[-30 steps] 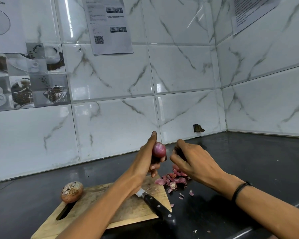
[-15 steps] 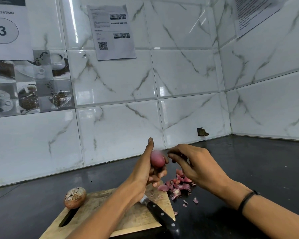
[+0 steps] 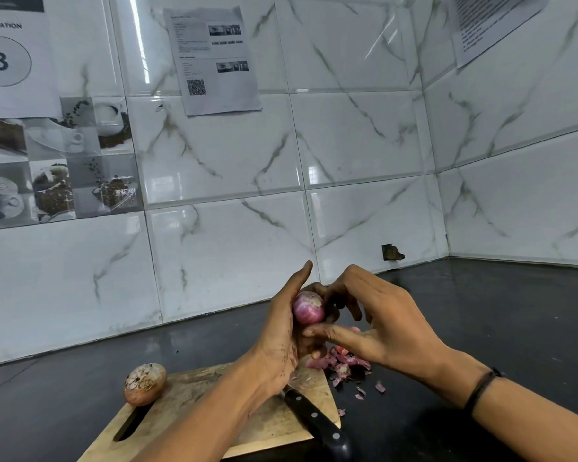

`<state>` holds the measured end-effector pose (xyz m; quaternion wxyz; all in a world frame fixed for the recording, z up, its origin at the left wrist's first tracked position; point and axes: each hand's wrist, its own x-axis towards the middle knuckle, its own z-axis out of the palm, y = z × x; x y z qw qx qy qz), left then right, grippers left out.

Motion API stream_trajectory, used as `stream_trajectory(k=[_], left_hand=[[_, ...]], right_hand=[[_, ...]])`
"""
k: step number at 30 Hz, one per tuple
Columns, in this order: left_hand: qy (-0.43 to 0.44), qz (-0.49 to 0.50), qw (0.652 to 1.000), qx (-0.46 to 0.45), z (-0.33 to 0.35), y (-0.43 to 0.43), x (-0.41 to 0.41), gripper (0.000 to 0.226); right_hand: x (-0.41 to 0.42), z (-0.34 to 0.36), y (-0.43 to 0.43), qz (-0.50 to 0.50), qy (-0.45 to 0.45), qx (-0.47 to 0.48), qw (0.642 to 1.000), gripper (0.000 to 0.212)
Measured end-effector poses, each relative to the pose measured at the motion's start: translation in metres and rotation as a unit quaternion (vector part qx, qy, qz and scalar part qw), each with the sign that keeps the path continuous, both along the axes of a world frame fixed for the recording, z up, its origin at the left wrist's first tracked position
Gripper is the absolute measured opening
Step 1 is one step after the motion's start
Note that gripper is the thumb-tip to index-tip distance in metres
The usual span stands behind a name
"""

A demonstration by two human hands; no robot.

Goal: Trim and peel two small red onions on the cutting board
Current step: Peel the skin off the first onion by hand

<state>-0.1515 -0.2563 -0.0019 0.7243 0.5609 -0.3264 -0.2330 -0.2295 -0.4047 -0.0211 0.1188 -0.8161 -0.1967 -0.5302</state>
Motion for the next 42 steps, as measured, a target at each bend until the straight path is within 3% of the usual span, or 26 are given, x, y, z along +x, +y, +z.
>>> stream_trajectory(k=[7,23,30,37,42], left_hand=[[-0.021,0.016,1.0,0.004,-0.001,-0.002,0.0,0.046],[-0.106,0.027,0.994,0.012,-0.002,-0.008,0.001,0.07],[-0.129,0.027,0.991,0.035,-0.006,-0.008,0.01,0.068],[-0.085,0.008,0.996,0.035,-0.004,-0.006,0.012,0.066],[-0.105,-0.002,0.994,0.025,-0.005,-0.007,0.013,0.056]], right_hand=[[0.0,0.0,0.002,-0.01,-0.022,-0.009,1.0,0.034],[0.005,-0.004,0.002,-0.029,0.014,0.001,0.999,0.036],[0.01,-0.007,0.002,-0.056,0.042,0.01,0.998,0.035],[0.006,-0.004,-0.001,-0.031,0.024,0.066,0.997,0.041],[0.009,-0.005,0.001,-0.009,0.038,0.035,0.999,0.039]])
